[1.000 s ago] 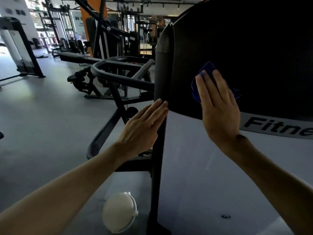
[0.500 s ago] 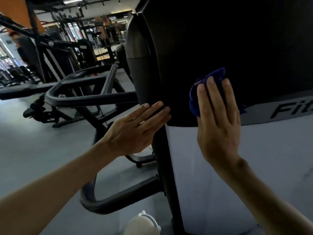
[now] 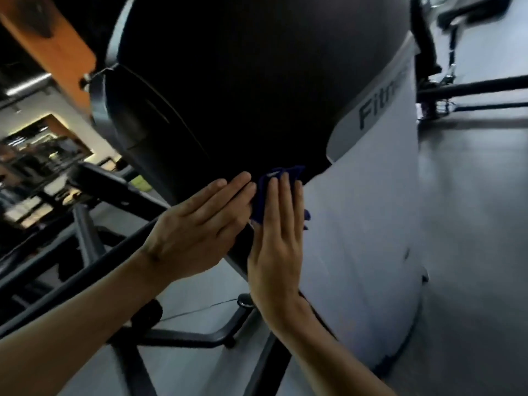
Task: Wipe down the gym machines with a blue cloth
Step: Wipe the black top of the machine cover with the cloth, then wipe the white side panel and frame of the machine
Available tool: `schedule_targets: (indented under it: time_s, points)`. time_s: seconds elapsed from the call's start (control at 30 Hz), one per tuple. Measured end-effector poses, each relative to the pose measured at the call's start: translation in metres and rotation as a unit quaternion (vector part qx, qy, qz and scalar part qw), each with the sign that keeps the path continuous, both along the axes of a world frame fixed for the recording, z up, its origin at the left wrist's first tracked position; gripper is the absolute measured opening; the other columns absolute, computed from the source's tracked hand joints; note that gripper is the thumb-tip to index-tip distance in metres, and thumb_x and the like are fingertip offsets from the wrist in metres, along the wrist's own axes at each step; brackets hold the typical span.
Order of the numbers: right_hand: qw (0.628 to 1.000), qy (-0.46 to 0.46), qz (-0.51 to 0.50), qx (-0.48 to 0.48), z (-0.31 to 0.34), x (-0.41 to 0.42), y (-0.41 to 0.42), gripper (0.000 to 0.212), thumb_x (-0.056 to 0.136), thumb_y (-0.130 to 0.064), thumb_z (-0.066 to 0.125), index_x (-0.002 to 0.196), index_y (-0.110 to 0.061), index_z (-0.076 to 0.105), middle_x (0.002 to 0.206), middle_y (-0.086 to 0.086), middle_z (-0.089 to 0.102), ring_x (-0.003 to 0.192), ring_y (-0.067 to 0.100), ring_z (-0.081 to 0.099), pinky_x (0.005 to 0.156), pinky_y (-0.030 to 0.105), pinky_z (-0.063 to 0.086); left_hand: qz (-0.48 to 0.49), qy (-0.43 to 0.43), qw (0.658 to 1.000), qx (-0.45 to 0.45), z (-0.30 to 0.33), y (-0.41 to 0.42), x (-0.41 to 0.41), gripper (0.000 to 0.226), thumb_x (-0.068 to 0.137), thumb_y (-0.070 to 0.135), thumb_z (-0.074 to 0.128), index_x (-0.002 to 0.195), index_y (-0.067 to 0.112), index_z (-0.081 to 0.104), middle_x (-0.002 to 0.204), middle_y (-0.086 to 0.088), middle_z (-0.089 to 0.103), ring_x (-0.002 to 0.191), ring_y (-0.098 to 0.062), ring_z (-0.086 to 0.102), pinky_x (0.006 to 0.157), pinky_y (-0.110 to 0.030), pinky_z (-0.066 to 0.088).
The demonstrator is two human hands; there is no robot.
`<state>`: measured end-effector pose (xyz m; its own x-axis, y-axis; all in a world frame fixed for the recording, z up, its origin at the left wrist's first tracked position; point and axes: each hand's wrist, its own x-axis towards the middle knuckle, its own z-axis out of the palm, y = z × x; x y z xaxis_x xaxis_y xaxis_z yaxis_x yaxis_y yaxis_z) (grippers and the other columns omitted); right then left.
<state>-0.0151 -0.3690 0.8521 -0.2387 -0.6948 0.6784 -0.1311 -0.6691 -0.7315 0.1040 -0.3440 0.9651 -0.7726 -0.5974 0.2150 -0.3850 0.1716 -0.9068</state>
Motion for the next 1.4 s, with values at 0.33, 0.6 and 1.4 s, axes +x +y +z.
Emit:
schedule_targets:
  time_s: [0.33,0.6,1.4]
  points:
    - [0.984,-0.090,-0.101,0.118,-0.040,0.045,0.017,0.055,0.105,-0.003,0.055,0.157,-0.005,0.036,0.166,0.007,0.031,0.157,0.028,0.018,0.126,0.044,0.026,0.029,-0.120,0.991,0.047,0.014,-0.027,-0.024,0.063,0.114,0.034,0.014,0.163,-0.004,0.006,0.171,-0.026,0.002,0.160,-0.037,0.005,0.131,-0.047,0.011]
    - [0.916,-0.216,-0.091,0.324,-0.083,0.045,0.019,0.058,0.110,-0.008,0.040,0.161,-0.021,0.016,0.169,-0.008,0.015,0.159,0.014,0.005,0.129,0.041,0.015,0.041,-0.136,0.986,0.082,0.016,-0.032,-0.032,0.070,0.111,0.042,0.013,0.163,-0.004,0.001,0.171,-0.028,-0.005,0.160,-0.040,-0.002,0.130,-0.050,0.008]
    - [0.978,-0.083,-0.066,0.181,-0.063,0.022,0.003,0.063,0.103,-0.012,0.047,0.162,-0.008,0.022,0.170,0.002,0.020,0.158,0.022,0.012,0.127,0.033,0.017,0.058,-0.145,0.983,0.095,0.014,-0.045,-0.058,0.069,0.109,0.039,0.021,0.163,-0.004,0.012,0.170,-0.027,0.008,0.159,-0.040,0.012,0.129,-0.051,0.019]
